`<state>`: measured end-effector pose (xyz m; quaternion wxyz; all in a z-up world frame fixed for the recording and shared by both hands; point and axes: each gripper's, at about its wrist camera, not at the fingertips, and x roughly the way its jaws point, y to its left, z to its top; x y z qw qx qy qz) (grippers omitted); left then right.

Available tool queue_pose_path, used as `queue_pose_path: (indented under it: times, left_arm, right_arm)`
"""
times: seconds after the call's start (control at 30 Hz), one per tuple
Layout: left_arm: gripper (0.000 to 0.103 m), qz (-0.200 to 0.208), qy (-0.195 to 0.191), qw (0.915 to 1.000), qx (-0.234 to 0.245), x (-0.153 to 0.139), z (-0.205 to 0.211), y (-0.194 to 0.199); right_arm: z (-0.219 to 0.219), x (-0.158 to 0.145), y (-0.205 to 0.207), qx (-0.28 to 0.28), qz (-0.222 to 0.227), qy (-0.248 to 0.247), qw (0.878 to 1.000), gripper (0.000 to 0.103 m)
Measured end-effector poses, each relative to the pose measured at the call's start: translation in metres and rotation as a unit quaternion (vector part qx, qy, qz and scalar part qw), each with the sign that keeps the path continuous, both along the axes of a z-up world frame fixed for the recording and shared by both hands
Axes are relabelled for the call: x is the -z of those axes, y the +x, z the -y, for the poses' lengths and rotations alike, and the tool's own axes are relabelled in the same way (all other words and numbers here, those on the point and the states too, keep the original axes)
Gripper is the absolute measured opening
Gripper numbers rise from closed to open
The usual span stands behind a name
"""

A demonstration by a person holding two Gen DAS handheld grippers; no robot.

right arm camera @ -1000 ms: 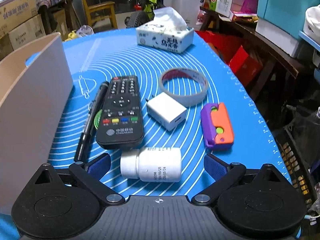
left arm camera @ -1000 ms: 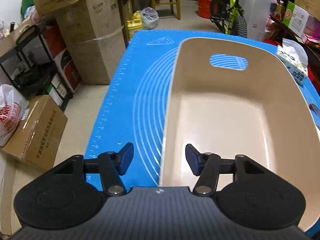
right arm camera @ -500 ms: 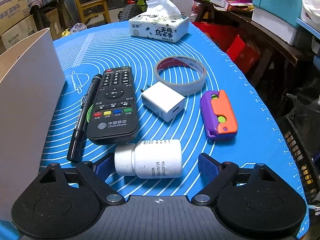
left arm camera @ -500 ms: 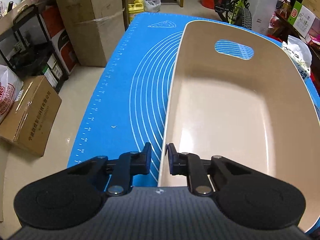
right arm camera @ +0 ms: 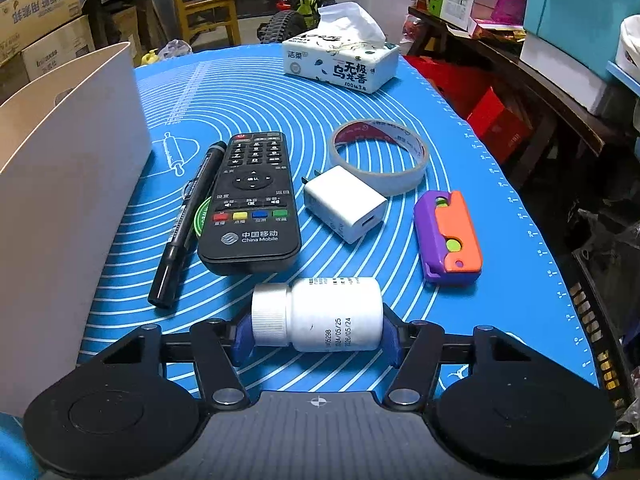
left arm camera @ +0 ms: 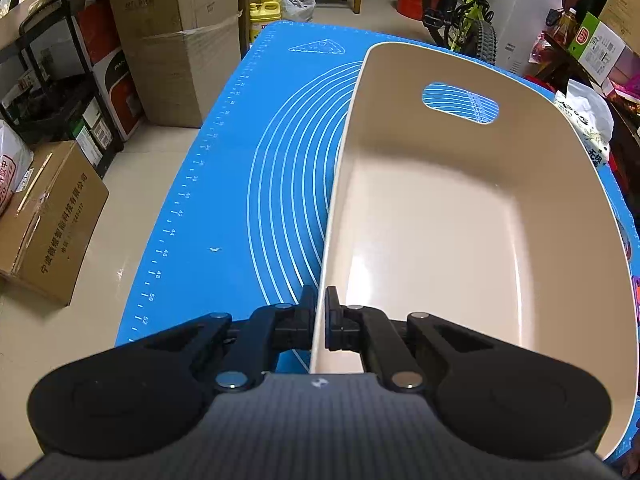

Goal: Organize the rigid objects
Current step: 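Move the left tool to the basket rim while the right tool reaches the white pill bottle, then close the right gripper on the white pill bottle and lift it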

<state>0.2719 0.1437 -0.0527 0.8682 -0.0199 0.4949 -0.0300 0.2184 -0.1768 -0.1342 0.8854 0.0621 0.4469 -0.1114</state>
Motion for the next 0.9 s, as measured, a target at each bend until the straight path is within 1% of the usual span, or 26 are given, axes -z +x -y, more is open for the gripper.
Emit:
queue_pose_path:
  times: [0.3,0.43,0.53,0.6,0.7,0.9]
  left_arm:
    - [0.006,-0.001,0.005,1.0,-0.003,0.0,0.002,0.0]
    - [0.006,-0.001,0.004,1.0,-0.003,0.0,0.001,0.0]
    - [0.006,-0.001,0.003,1.0,-0.003,0.0,0.001,0.0]
    - [0.006,-0.001,0.004,1.0,-0.003,0.001,0.001,0.0]
    - [0.006,-0.001,0.005,1.0,-0.003,0.001,0.001,-0.001]
    - [0.006,-0.001,0.003,1.0,0.0,0.001,0.0,-0.001]
  right_arm:
    - [0.007,-0.002,-0.011,0.01,-0.008,0.009,1.0,0.064]
    - [0.01,-0.003,-0.017,0.024,-0.022,0.008,0.999,0.064]
    - [0.011,-0.009,-0.022,0.033,-0.021,0.014,0.999,0.064]
    - [0.01,-0.02,-0.026,0.035,-0.008,0.01,0.999,0.064]
    - [0.009,-0.041,-0.03,0.032,0.023,0.004,0.999,0.064]
    - [0.0,-0.085,-0.026,0.016,0.085,-0.007,0.996,0.064]
